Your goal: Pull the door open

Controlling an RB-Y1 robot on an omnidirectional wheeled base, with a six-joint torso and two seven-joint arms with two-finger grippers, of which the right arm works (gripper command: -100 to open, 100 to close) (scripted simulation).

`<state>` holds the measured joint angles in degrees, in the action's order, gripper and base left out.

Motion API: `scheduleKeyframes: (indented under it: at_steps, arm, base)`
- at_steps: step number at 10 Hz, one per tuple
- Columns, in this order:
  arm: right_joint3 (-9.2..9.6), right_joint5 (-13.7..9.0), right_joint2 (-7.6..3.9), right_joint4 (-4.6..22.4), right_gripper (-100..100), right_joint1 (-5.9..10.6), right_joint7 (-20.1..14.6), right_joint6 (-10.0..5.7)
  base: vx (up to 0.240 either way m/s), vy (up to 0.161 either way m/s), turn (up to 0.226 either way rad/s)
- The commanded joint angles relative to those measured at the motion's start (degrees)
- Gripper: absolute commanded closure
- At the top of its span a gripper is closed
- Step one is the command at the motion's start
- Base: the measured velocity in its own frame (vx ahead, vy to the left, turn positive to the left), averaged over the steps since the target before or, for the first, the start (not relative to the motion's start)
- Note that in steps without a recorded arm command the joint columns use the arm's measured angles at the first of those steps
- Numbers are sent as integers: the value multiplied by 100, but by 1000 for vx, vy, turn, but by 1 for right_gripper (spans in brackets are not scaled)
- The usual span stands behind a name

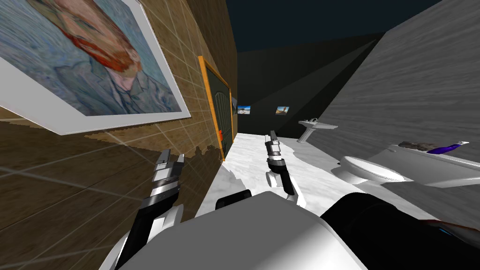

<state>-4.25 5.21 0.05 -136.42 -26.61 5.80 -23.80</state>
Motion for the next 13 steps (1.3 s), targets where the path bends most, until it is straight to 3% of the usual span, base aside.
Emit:
scheduleKeyframes:
  at_steps: [1,7,13]
  arm:
    - [-12,-160,-28,61,-100,15,36,61]
    - [-62,-807,-127,307,-100,74,180,306]
    - [-135,-1739,-239,664,-100,159,389,663]
  base:
    - [95,52,102]
    - [57,-34,93]
    - [83,-33,131]
